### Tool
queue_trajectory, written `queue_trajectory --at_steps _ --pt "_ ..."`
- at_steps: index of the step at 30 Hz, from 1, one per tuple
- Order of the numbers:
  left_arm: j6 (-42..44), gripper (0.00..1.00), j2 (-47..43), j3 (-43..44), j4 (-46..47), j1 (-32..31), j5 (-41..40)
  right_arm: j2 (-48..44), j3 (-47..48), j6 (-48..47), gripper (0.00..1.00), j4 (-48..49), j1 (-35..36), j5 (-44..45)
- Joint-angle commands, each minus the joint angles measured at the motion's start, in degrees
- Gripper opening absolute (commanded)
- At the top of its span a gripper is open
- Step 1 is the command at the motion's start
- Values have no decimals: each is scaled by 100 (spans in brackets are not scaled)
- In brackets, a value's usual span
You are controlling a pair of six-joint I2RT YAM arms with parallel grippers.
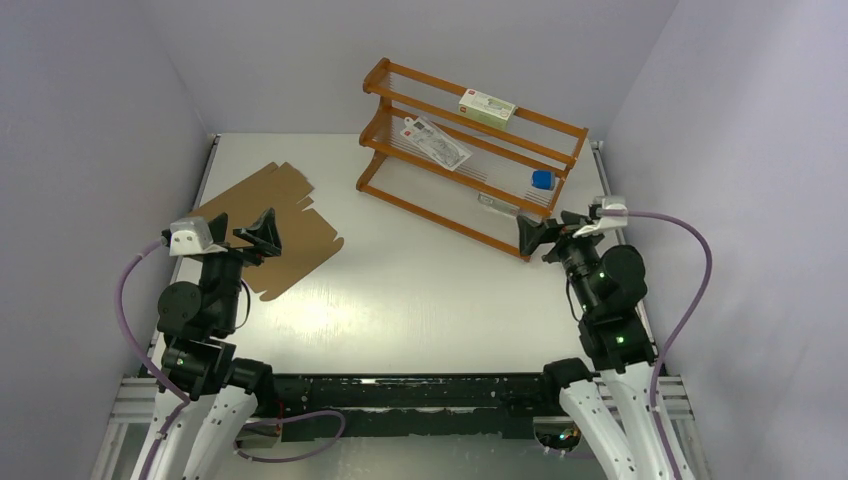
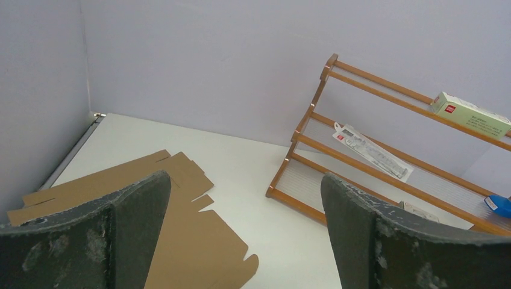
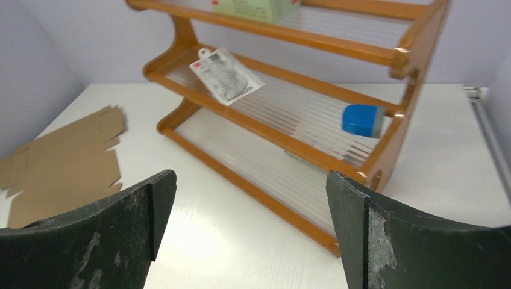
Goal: Fold the paper box
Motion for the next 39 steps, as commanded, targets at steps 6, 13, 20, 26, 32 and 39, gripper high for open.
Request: queue_trajectory --at_steps 6,13,20,26,32,39 --pt "-162 100 111 -54 175 9 22 1437 149 295 100 870 137 -1778" --pt "-122 100 255 6 76 18 -136 2968 379 -235 100 1338 1823 -968" --pt "-56 100 394 51 25 78 -197 4883 876 -400 100 1557 2478 -908" --pt "19 100 421 50 28 89 -199 6313 1485 -410 100 1597 2569 -864" --pt "21 100 411 43 25 97 -230 7344 1970 -477 100 1339 2529 -471" --pt "18 100 474 47 25 97 -300 8149 2450 -364 100 1143 2256 -363"
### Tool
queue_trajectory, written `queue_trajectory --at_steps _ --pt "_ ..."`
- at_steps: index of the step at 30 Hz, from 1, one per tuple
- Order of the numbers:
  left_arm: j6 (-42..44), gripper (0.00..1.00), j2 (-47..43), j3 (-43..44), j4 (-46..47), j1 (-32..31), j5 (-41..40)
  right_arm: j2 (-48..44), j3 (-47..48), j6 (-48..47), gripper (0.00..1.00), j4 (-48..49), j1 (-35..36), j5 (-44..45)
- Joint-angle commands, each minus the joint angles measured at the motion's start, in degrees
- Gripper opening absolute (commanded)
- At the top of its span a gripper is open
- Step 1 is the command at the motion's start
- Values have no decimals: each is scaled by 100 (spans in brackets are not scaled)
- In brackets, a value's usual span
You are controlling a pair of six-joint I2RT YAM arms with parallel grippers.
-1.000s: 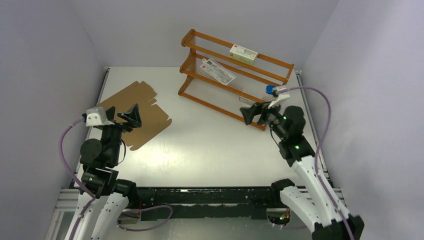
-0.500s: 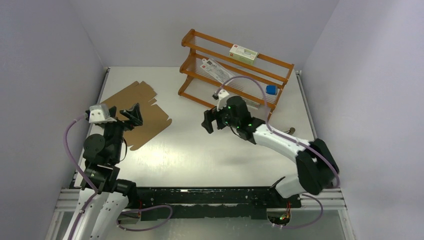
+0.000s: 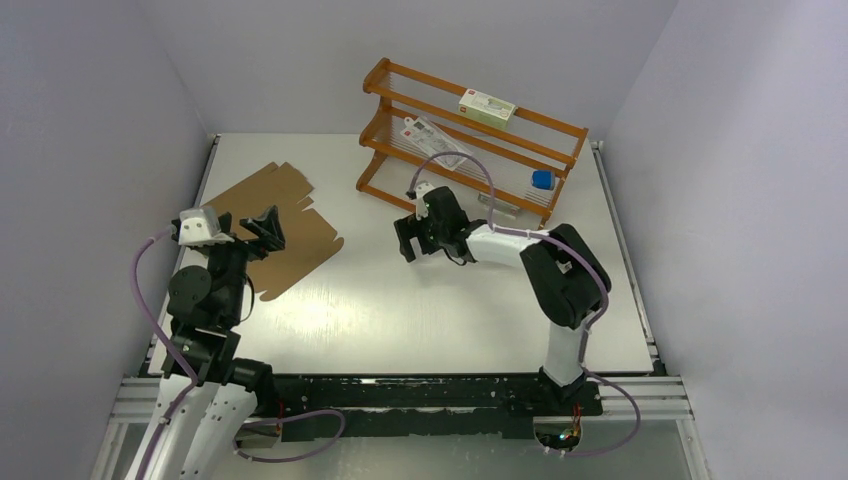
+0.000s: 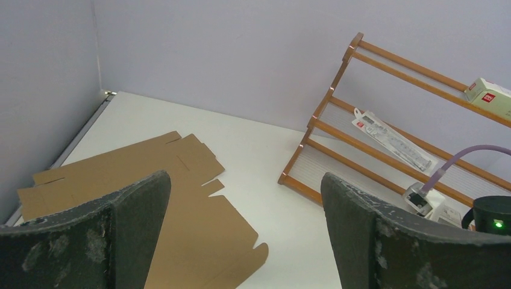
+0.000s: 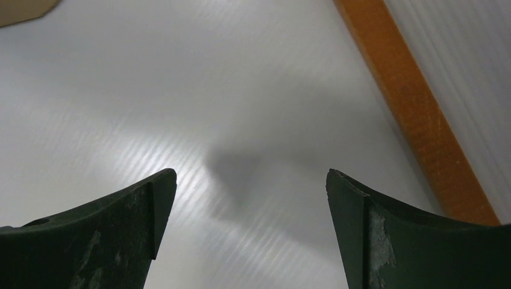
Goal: Fold the paper box
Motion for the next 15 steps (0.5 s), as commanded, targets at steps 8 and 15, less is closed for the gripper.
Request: queue_trajectory --at_steps 8,15 --pt "73 100 134 49 81 67 -138 605 501 79 100 -142 -694 346" --pt "68 100 261 51 67 71 -257 798 621 198 100 25 -1264 307"
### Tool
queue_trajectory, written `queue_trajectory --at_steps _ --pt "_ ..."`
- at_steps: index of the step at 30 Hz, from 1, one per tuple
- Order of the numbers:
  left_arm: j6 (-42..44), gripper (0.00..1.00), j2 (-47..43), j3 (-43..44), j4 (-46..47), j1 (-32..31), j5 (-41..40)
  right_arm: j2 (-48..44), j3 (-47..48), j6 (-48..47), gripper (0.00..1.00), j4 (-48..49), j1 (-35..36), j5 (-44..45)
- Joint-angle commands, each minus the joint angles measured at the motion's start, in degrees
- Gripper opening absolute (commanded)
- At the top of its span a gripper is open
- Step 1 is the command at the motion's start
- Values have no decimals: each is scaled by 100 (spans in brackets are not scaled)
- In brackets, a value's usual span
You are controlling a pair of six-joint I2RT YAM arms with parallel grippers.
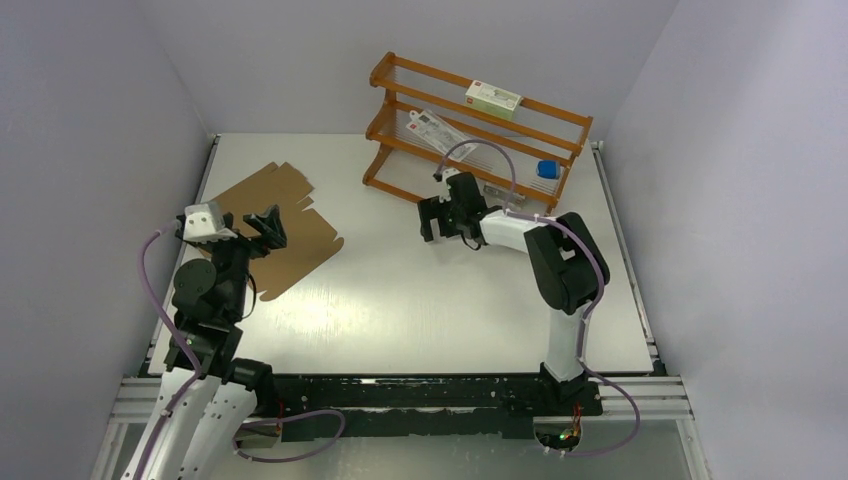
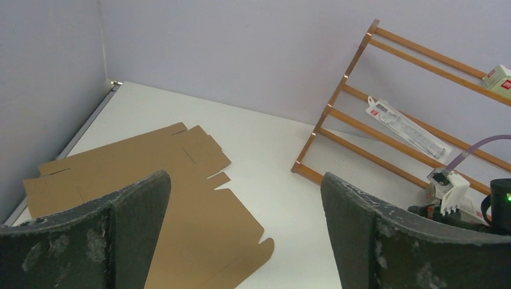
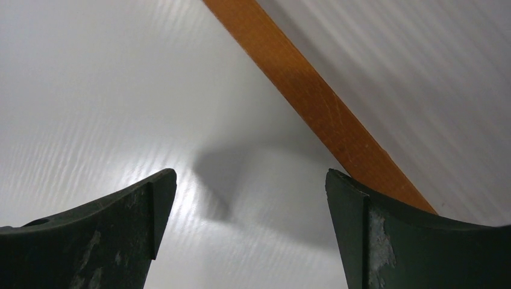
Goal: Fold the paper box
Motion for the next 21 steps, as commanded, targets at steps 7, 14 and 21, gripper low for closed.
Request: queue_trajectory --at_steps 7,14,21 --pt "44 100 144 43 60 168 -99 416 384 151 100 323 -879 243" --pt "-5 100 309 43 70 249 -109 228 210 391 100 488 -1243 626" --pt "-178 100 864 91 39 267 -156 -132 -190 684 100 728 -1393 -233"
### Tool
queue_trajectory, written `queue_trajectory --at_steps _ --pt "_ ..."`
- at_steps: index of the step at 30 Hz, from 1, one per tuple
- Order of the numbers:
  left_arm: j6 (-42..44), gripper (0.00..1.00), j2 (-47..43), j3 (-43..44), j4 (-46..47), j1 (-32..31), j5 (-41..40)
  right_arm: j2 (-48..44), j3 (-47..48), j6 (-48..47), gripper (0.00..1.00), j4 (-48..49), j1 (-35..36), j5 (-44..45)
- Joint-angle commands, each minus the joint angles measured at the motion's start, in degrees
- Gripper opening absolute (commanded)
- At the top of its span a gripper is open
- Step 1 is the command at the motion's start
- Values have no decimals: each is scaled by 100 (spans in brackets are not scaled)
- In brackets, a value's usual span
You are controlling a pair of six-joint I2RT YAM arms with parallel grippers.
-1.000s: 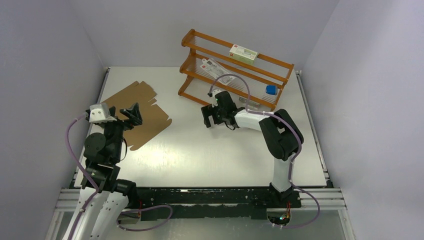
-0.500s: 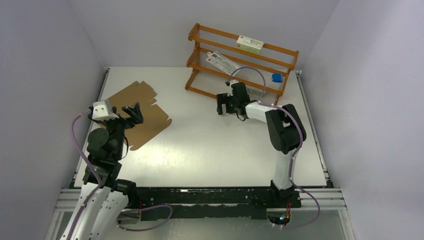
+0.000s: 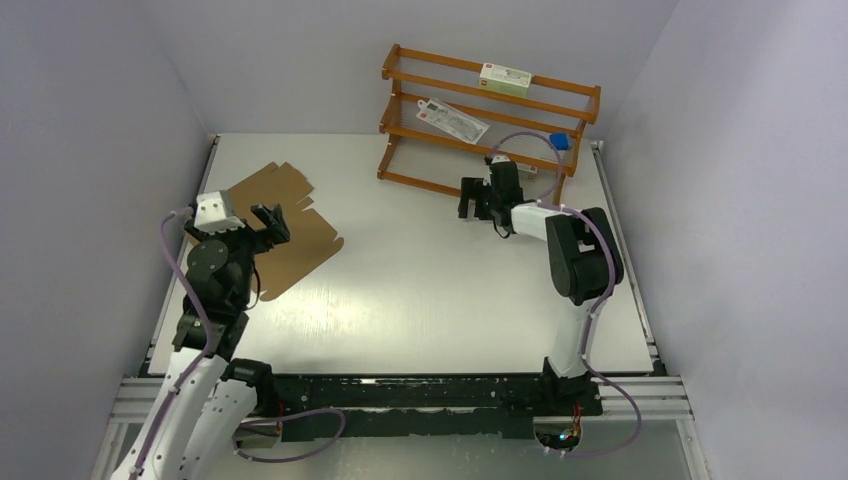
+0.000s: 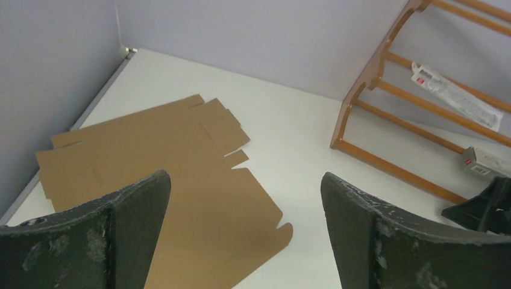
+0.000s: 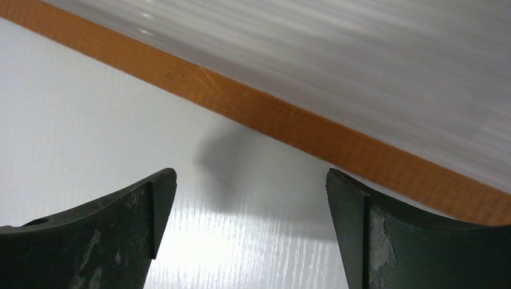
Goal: Fold the paper box
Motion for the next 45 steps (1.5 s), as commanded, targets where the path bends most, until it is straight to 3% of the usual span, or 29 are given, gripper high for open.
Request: queue_trajectory --at_steps 1,13,24,29,35,38,45 --pt "-172 100 375 99 36 72 -78 -454 -378 266 100 295 -18 -673" --pt "-1459 100 3597 1557 -982 96 -201 -1616 -1605 445 100 866 870 -1731" --pt "-970 100 7402 4872 -2420 118 -1173 -1752 -1729 361 100 906 927 -1678" --pt "-964 100 8369 5683 -2274 280 -740 -1628 -1677 339 100 870 932 -1804" --pt "-792 100 9689 7248 -3012 208 -1246 -1466 -1584 324 100 811 932 -1914" --pt "-580 86 9879 7405 -2846 180 -1379 -1457 -1578 303 100 774 931 -1887" --pt "-266 73 10417 7921 -2959 126 -1584 -1398 -1517 270 100 698 932 -1930"
